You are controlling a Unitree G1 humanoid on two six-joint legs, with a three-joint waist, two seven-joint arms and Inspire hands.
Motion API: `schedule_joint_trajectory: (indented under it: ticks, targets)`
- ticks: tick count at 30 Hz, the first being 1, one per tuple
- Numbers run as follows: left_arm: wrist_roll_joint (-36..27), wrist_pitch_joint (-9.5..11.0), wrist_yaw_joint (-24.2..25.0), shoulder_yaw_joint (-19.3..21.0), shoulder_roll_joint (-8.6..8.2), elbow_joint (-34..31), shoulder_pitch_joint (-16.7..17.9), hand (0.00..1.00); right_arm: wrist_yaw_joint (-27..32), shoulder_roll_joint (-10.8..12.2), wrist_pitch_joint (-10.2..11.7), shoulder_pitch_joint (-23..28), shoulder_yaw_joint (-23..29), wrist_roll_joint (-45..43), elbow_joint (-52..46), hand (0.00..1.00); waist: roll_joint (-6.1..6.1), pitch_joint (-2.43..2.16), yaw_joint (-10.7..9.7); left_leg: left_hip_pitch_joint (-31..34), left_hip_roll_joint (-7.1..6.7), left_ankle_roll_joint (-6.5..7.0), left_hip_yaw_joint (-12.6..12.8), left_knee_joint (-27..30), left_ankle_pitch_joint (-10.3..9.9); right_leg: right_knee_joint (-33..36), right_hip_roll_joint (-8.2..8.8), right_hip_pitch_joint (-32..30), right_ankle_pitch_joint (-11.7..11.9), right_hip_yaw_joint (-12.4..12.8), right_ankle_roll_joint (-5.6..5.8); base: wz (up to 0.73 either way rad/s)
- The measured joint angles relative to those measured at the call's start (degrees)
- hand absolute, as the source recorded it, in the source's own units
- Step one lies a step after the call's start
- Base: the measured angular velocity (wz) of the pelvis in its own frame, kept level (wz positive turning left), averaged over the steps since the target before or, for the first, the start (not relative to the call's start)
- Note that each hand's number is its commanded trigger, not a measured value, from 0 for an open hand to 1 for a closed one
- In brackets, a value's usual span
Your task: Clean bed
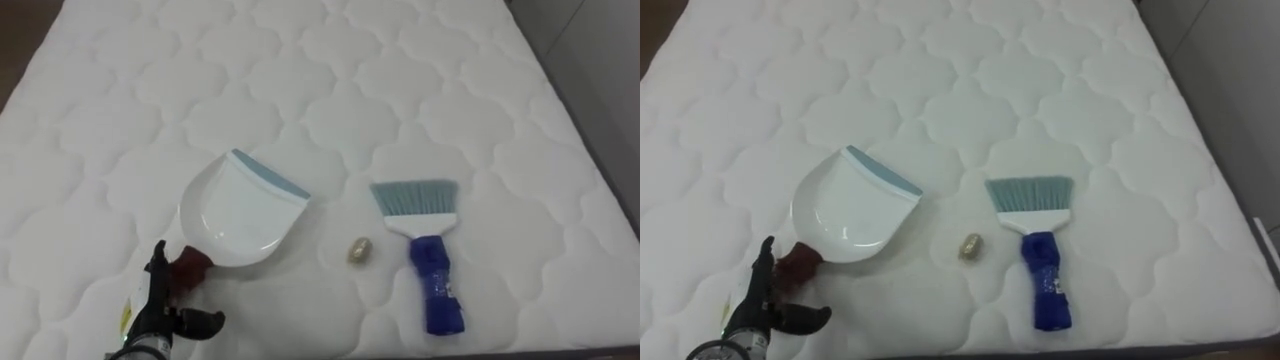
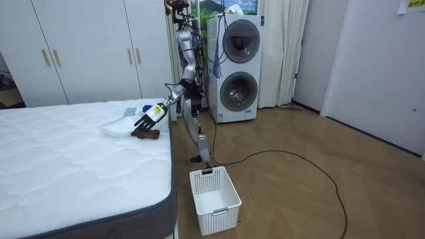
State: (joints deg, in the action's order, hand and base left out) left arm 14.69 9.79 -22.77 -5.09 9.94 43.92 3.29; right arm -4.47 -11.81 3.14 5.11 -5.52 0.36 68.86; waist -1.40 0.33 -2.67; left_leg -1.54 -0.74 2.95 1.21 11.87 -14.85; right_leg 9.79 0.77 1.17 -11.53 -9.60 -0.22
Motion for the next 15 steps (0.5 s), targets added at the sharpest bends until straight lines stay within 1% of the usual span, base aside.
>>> schedule_joint_trajectory:
  ticks: [3, 15]
  targets:
    - [0.0, 0.0, 0.0, 0.1, 0.09, 0.5, -1.2, 0.00, 0.1, 0.0, 0.0, -0.1, 0.0, 1.4, 0.3, 0.00, 0.02, 0.03, 0.0, 0.6, -0.01, 0.00, -0.1, 0.0, 0.0, 0.0, 0.00, -0.6, 0.0, 0.1, 0.00, 0.00]
    - [1.2, -0.1, -0.3, 0.4, 0.31, 1.3, -2.1, 0.00, 0.1, 0.0, 0.1, -0.2, 0.0, 1.9, 0.4, 0.00, 0.17, 0.05, -0.2, 0.9, 0.00, 0.00, -0.3, -0.1, 0.0, -0.1, 0.07, -1.0, 0.0, 0.2, -0.01, -0.01]
